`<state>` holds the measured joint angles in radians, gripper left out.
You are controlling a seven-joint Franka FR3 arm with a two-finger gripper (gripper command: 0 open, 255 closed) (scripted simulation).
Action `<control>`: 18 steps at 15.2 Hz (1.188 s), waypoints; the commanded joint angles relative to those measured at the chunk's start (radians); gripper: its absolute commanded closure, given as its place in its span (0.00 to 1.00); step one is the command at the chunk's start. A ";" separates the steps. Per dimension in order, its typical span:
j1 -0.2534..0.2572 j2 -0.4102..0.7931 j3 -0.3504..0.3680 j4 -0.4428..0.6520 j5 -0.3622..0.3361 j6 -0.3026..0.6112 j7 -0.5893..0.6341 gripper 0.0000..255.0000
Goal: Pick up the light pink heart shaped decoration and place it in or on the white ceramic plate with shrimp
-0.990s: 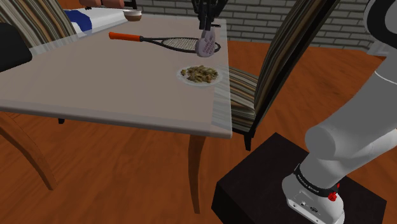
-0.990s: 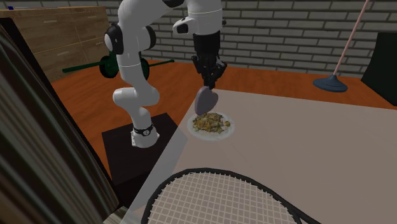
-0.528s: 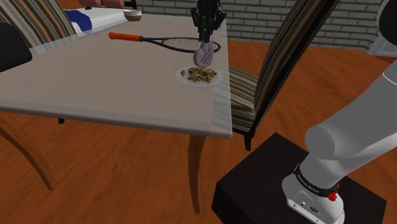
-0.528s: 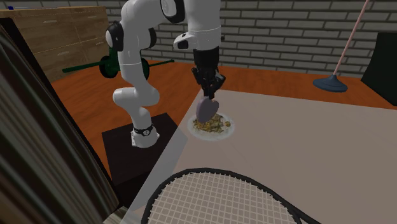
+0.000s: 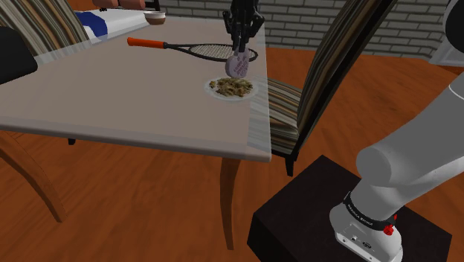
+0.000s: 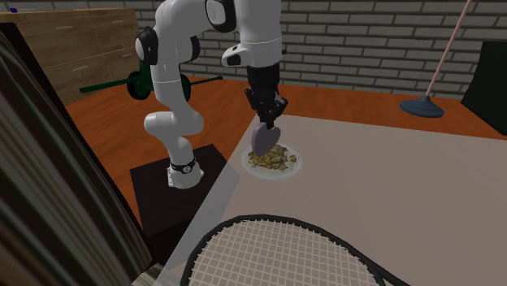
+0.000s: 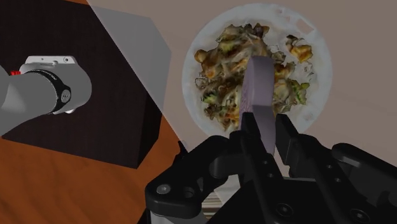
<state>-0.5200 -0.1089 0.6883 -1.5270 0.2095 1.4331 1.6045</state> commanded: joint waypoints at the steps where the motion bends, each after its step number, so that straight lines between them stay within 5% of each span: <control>1: 0.000 0.001 0.000 -0.001 0.000 -0.001 0.000 0.00; 6: 0.000 0.001 0.000 -0.002 0.000 0.000 0.000 0.00; 10: 0.012 0.100 0.025 0.222 -0.058 -0.142 0.053 0.00; 18: 0.012 0.100 0.024 0.222 -0.058 -0.142 0.053 0.00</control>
